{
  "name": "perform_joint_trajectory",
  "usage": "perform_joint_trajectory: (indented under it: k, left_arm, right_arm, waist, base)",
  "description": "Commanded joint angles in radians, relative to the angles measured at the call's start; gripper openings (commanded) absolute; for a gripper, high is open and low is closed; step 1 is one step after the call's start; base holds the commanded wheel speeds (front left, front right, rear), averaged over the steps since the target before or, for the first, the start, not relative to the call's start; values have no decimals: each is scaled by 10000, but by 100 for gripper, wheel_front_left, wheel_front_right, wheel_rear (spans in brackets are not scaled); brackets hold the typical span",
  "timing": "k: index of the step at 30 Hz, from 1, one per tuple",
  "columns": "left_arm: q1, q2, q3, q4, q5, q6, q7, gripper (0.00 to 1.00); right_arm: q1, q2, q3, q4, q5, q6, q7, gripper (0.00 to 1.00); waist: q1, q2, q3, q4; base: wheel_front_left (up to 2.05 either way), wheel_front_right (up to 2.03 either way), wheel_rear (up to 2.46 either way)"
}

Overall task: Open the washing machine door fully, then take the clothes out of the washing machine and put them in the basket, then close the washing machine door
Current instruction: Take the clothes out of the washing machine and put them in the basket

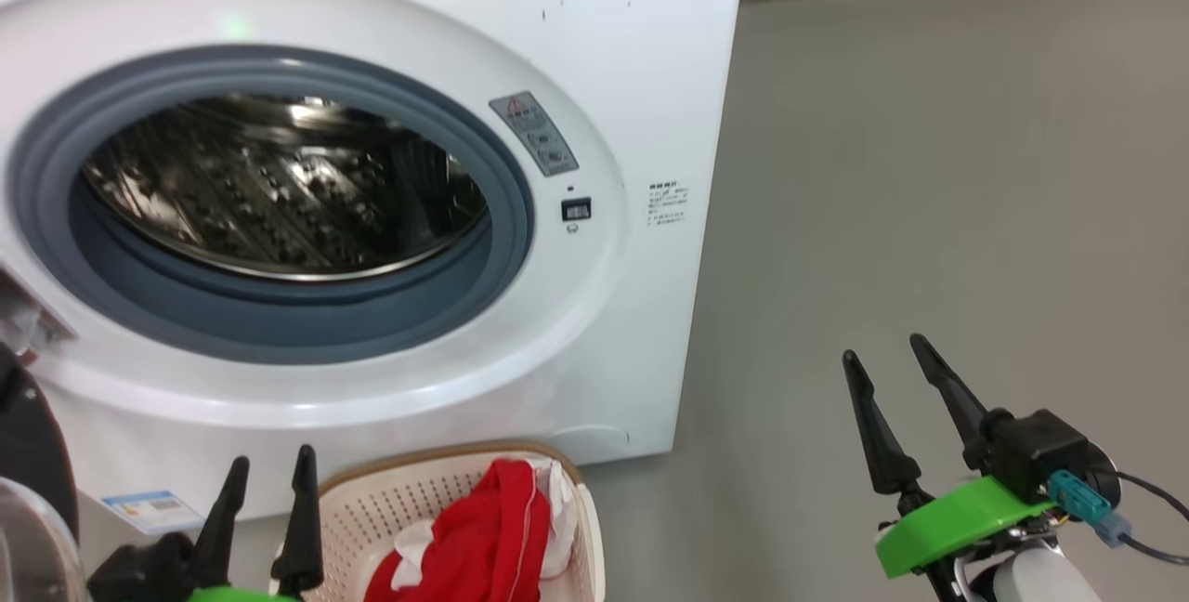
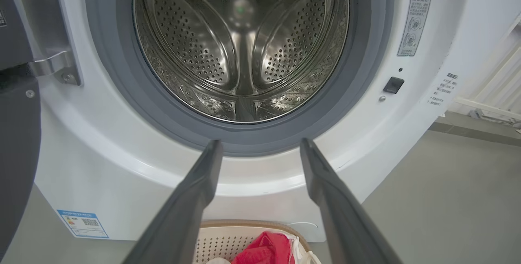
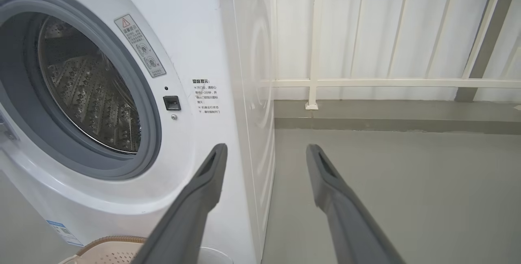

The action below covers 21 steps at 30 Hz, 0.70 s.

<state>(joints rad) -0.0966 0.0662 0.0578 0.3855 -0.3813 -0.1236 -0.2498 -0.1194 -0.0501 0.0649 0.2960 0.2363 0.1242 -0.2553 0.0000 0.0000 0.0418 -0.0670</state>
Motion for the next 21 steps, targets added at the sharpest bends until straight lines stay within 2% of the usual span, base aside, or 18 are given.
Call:
perform_joint_trajectory:
  k: [1, 7, 12, 21]
  left_arm:
    - [142, 182, 411, -584, 163, -29, -119, 100]
    - [759, 156, 700, -1524, 391, -39, -120, 100]
    - [1235, 120, 859, -2294, 912, 132, -120, 100]
    - [1778, 82, 919, -2721, 1350, 289, -120, 100]
  right_arm:
    - [-27, -1, 130, -362, -71, 65, -65, 100]
    - [243, -1, 20, -624, -104, 65, -65, 100]
    - [419, -1, -24, -745, -105, 65, -65, 100]
    - [622, -1, -17, -751, -106, 65, -65, 100]
  waist:
    - [0, 0, -378, 9]
    - [0, 0, -625, -7]
    - [0, 0, -765, -27]
    - [0, 0, -969, -53]
  base:
    - [0, 0, 0]
    - [0, 0, 0]
    - [0, 0, 0]
    - [0, 0, 0]
